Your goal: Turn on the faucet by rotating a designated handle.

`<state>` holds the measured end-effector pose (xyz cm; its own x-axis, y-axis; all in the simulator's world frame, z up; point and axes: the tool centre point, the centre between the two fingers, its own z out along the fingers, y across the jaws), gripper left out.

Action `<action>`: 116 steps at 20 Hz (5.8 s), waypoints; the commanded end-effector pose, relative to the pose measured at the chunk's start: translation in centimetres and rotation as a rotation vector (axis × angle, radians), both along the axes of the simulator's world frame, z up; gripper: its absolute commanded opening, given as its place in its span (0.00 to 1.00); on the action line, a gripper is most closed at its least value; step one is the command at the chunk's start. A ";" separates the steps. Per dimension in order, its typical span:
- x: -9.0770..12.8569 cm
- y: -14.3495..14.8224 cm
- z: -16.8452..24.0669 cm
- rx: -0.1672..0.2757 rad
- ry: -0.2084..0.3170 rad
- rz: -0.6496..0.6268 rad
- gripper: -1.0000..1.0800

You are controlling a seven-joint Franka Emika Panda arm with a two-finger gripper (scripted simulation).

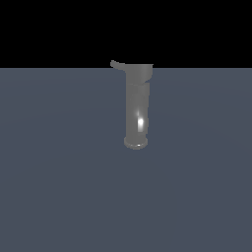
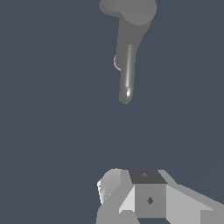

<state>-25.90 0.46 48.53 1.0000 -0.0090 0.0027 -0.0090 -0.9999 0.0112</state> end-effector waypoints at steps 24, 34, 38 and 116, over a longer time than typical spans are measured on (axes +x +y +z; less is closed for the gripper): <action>2.7 -0.3 -0.4 -0.010 0.007 -0.081 0.00; 7.2 -0.1 -1.0 0.035 0.012 -0.275 0.00; 9.5 0.0 -1.5 0.052 0.017 -0.376 0.00; 29.8 3.6 -18.8 0.011 -0.007 -1.614 0.00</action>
